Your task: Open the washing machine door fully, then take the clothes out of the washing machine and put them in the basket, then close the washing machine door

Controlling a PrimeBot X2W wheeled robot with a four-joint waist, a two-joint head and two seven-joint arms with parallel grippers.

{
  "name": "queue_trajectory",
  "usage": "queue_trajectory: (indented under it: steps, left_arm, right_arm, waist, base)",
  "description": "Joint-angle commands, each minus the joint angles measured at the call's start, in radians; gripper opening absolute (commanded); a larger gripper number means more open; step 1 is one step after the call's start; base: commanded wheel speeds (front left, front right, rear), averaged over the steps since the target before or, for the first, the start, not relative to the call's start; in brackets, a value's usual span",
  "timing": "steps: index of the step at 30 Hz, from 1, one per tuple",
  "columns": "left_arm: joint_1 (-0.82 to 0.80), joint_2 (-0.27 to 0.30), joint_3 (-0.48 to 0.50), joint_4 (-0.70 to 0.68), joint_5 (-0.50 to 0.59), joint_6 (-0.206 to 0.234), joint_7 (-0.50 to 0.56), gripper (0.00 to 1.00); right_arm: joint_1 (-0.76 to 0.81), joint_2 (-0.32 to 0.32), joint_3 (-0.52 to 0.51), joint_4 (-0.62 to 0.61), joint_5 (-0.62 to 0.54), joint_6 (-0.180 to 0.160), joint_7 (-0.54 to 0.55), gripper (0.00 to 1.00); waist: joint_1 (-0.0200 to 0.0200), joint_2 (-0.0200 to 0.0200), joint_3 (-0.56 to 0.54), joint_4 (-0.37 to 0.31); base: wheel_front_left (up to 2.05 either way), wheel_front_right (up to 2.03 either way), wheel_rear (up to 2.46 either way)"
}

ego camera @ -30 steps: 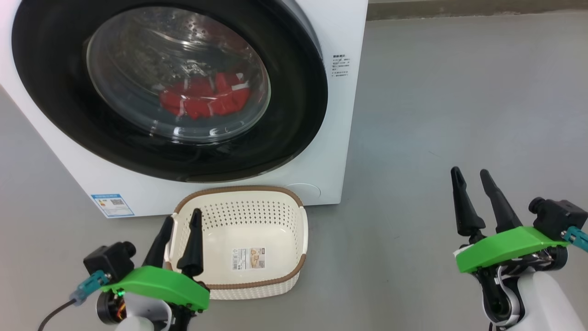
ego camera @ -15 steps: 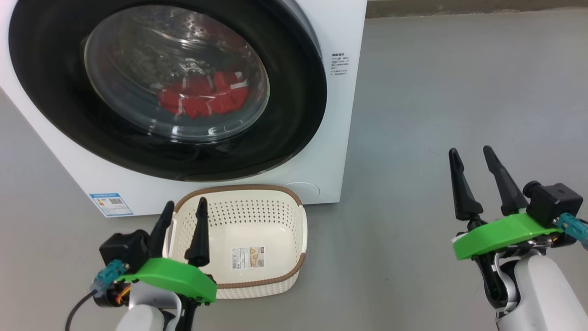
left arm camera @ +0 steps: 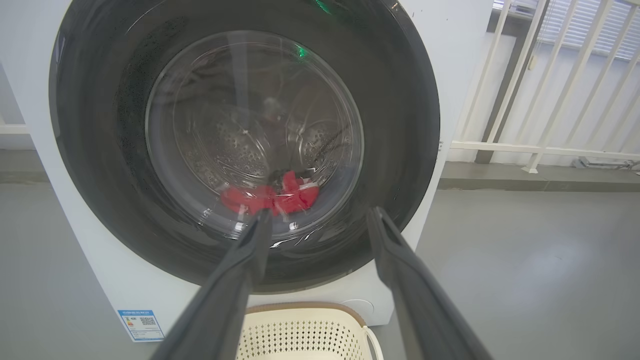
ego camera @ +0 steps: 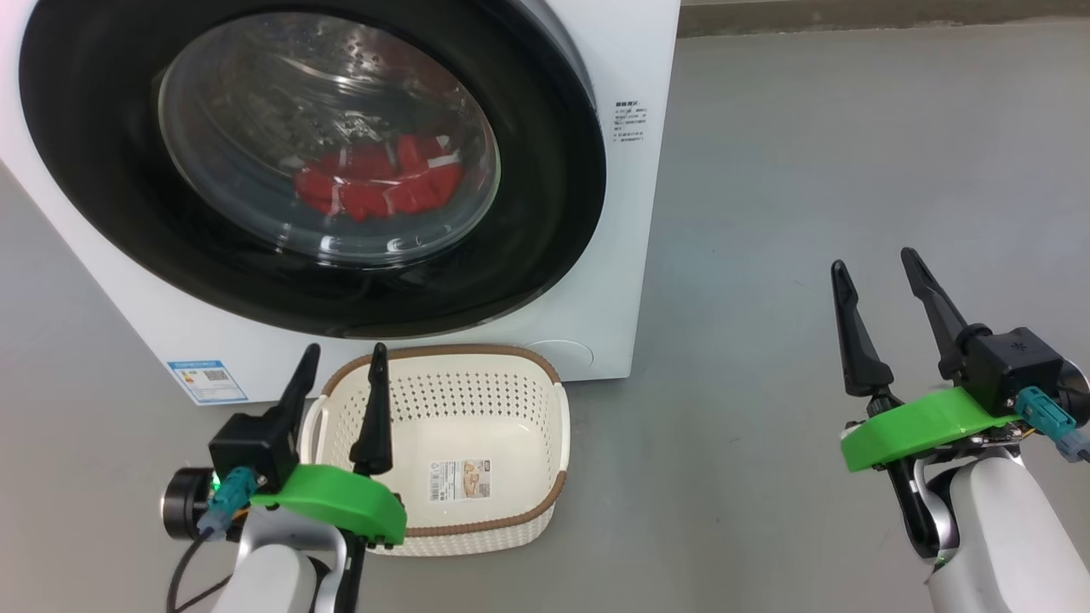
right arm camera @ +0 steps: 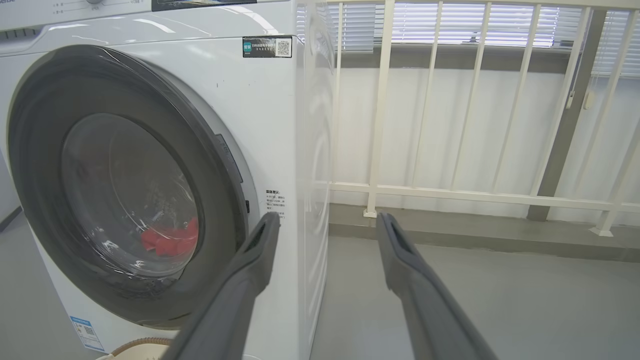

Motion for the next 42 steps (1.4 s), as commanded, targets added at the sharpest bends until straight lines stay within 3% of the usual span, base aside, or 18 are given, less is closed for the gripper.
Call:
queue_trajectory:
  steps: [1,11,42]
  left_arm:
    - [-0.051,0.029,0.024,-0.029,0.038,0.011,-0.018,1.0]
    - [-0.048,0.029,0.027,-0.04,0.076,0.023,-0.028,1.0]
    - [-0.038,0.035,0.027,-0.126,0.087,0.041,-0.027,1.0]
  right_arm:
    - [-0.058,-0.007,0.02,-0.021,-0.036,0.0,-0.017,1.0]
    - [-0.065,-0.007,0.026,-0.001,-0.07,0.0,-0.027,1.0]
    - [-0.086,-0.007,0.044,0.055,0.018,0.0,0.015,1.0]
  waist:
    - [0.0,0.0,0.0,-0.001]
    - [-0.0001,0.0,-0.004,0.003]
    - [-0.0001,0.0,0.049,0.017]
  base:
    - [0.0,0.0,0.0]
    - [0.0,0.0,0.0]
    - [0.0,0.0,0.0]
